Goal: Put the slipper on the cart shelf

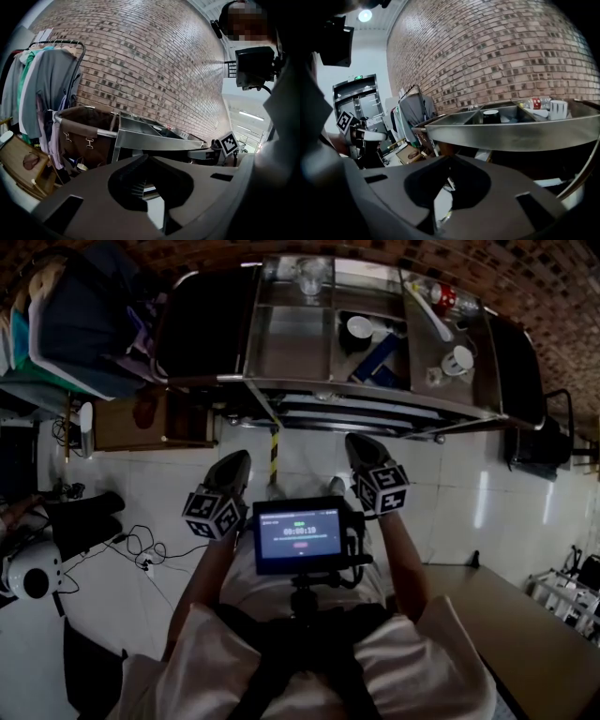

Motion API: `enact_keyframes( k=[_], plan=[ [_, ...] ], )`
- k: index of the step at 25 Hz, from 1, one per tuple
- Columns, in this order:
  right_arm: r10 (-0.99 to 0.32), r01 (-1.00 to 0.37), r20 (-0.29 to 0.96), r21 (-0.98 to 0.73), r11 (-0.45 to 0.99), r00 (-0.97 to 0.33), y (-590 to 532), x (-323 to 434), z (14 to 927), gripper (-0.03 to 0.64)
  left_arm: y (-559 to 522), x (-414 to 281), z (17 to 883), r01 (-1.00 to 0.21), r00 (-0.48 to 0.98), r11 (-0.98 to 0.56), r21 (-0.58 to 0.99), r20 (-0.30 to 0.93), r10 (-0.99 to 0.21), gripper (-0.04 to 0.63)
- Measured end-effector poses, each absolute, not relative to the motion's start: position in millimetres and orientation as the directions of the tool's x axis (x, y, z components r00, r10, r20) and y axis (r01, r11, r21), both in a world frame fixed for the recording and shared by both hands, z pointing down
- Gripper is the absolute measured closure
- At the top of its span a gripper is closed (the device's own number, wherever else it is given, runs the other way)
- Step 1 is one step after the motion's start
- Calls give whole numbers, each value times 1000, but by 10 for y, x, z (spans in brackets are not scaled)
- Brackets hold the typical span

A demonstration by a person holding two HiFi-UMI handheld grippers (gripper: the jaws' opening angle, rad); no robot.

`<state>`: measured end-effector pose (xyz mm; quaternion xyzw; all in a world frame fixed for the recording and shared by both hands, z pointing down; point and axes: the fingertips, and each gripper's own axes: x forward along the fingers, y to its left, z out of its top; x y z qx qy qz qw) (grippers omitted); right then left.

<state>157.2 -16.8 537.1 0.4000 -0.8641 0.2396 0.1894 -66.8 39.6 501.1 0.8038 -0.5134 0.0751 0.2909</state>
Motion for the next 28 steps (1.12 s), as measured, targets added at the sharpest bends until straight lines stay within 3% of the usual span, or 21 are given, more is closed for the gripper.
enact_keyframes(
  k=[11,21,28],
  plan=[
    [-623,-756,438,-273,594,-648,-56,1209,5129,603,371,-795,5015,-820,515,-330,468,353,-781,594],
    [-674,-766,365,-333,550,-643,41,1607,4917,603,304,-418,5049,-789,572,-376,486,356,-740,594],
    [-700,-764,306,-276,584,-645,49,1734,4719,604,268,-225,5093,-786,580,-379,489,370,-726,594]
  ],
)
